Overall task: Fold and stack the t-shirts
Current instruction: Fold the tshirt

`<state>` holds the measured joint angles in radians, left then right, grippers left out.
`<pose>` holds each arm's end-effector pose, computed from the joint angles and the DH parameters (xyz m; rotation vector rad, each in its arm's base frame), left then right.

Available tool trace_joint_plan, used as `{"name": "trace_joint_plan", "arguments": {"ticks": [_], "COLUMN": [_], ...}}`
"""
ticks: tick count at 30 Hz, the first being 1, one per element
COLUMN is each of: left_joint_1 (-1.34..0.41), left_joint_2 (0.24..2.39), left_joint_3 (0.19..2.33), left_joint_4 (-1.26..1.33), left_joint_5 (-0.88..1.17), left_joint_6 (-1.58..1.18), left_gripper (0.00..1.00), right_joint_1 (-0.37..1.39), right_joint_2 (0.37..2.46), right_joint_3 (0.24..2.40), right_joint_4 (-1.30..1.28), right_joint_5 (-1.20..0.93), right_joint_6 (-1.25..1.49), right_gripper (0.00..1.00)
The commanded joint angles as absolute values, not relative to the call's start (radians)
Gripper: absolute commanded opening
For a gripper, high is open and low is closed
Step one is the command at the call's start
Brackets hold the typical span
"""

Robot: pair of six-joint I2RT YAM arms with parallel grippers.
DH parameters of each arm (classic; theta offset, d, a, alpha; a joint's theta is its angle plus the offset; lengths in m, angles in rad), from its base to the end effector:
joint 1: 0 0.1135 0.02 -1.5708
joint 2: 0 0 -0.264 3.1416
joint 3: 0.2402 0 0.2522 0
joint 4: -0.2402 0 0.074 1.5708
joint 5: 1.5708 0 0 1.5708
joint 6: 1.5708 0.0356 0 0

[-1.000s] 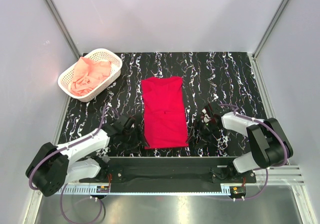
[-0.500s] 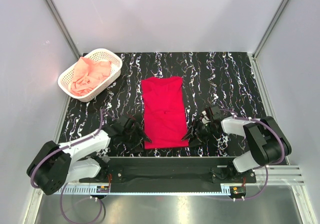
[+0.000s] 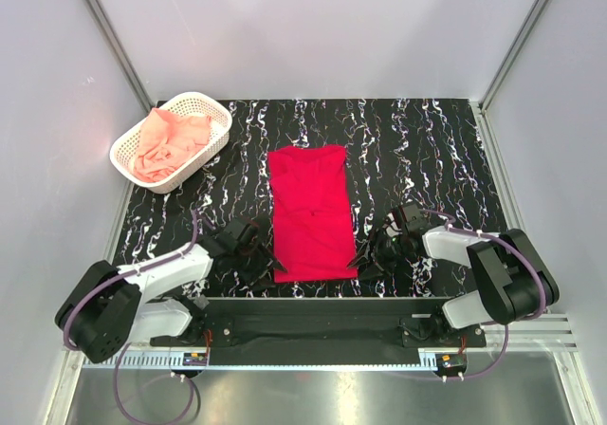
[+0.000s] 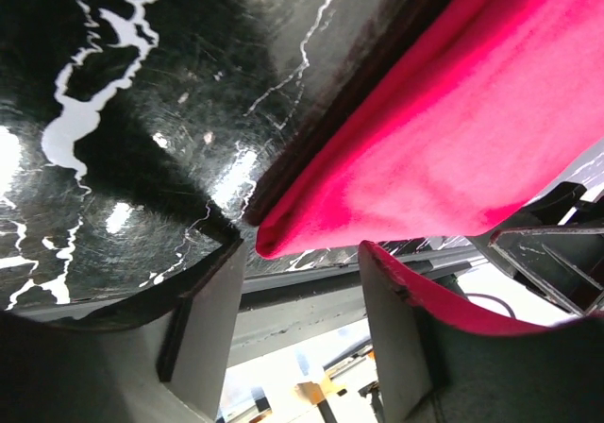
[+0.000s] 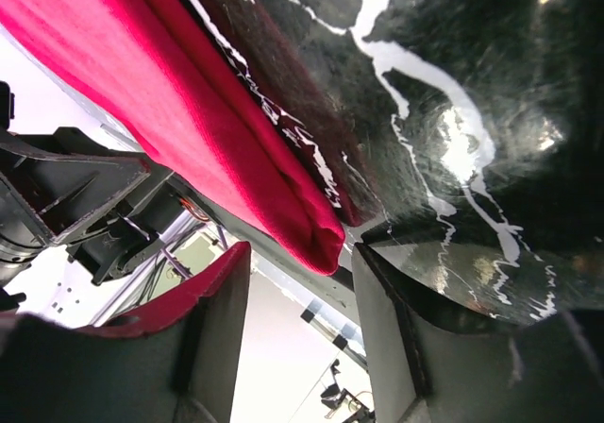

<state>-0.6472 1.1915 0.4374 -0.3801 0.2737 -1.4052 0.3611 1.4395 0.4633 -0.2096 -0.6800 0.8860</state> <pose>0.1439 -0.1208 0.1366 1.0361 -2.8521 0.7919 0.1891 0.0953 0.1117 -0.5453 -2.7809 -1.1336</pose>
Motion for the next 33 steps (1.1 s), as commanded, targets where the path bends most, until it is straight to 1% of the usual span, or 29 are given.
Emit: {"name": "trace_joint_plan", "arguments": {"ticks": [1, 8, 11, 14, 18, 19, 20, 23, 26, 28, 33], "left_joint_1": [-0.652, -0.652, -0.652, -0.652, -0.652, -0.652, -0.652, -0.663, -0.696, -0.715, -0.790], "left_joint_2": [1.226, 1.247, 1.253, 1.259, 1.272, 1.278, 1.284, 1.290, 1.243, 1.189, 1.085], "left_joint_3": [0.411, 0.410, 0.403, 0.405, 0.425, 0.437, 0.466, 0.532, 0.572, 0.589, 0.563], "left_joint_4": [-0.426, -0.407, -0.393, -0.377, -0.371, -0.380, -0.393, -0.455, -0.535, -0.589, -0.655], "left_joint_5": [0.195, 0.183, 0.181, 0.173, 0.166, 0.161, 0.149, 0.118, 0.062, 0.028, 0.015], "left_joint_6": [-1.405, -1.385, -1.374, -1.355, -1.301, -1.281, -1.235, -1.151, -1.112, -1.117, -1.164], "left_gripper": [0.56, 0.52, 0.47, 0.35, 0.13, 0.00, 0.00, 0.00, 0.00, 0.00, 0.00], "right_joint_1": [0.367, 0.367, 0.367, 0.367, 0.370, 0.374, 0.380, 0.428, 0.457, 0.471, 0.534], "right_joint_2": [1.470, 1.515, 1.543, 1.562, 1.578, 1.571, 1.560, 1.488, 1.402, 1.370, 1.278], "right_joint_3": [0.434, 0.422, 0.420, 0.422, 0.448, 0.459, 0.472, 0.520, 0.552, 0.546, 0.517], "right_joint_4": [-0.204, -0.143, -0.115, -0.091, -0.089, -0.121, -0.147, -0.244, -0.337, -0.368, -0.411], "right_joint_5": [-0.534, -0.529, -0.526, -0.522, -0.540, -0.537, -0.529, -0.486, -0.457, -0.460, -0.459], "right_joint_6": [0.870, 0.887, 0.894, 0.897, 0.874, 0.865, 0.842, 0.805, 0.782, 0.784, 0.811], "right_gripper": [0.54, 0.52, 0.50, 0.41, 0.14, 0.03, 0.00, 0.00, 0.00, 0.00, 0.00]}}
